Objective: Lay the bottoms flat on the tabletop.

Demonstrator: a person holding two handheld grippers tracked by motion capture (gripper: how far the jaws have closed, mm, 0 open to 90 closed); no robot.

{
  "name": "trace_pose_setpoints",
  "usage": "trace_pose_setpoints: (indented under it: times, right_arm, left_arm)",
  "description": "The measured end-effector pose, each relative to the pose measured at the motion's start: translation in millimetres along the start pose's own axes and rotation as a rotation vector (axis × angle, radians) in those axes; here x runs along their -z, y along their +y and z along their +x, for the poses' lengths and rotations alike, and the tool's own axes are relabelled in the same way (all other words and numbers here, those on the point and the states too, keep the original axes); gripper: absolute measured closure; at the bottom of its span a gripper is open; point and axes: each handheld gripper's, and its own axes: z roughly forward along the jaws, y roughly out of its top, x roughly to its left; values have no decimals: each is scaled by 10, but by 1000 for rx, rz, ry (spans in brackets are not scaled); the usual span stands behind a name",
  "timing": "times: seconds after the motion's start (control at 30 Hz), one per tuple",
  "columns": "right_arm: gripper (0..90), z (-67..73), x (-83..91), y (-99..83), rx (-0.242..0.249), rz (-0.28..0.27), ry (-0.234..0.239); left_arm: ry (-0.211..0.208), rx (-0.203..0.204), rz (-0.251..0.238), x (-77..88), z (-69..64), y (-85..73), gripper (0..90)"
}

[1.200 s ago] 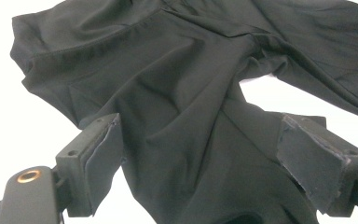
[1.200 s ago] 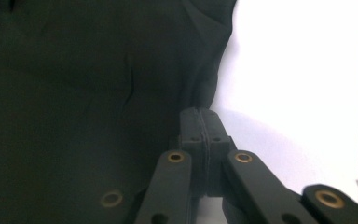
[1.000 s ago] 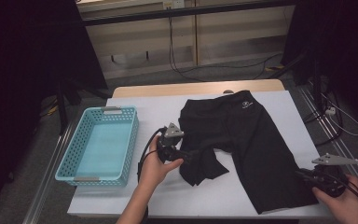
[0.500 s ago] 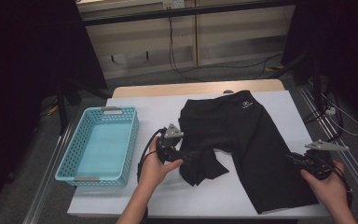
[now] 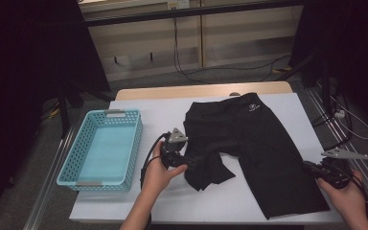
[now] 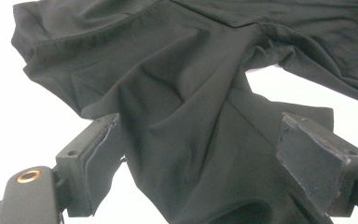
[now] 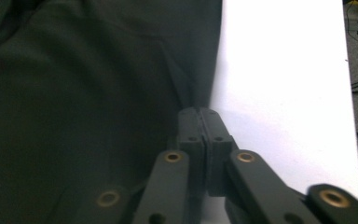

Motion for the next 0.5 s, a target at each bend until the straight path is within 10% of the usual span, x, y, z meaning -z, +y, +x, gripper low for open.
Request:
trace_pose_setpoints:
  times: [0.5]
  right_arm:
    - [388,357,-83,202,70,-53,51]
  left_arm:
    - [6,7,-2,34,27,-45,154]
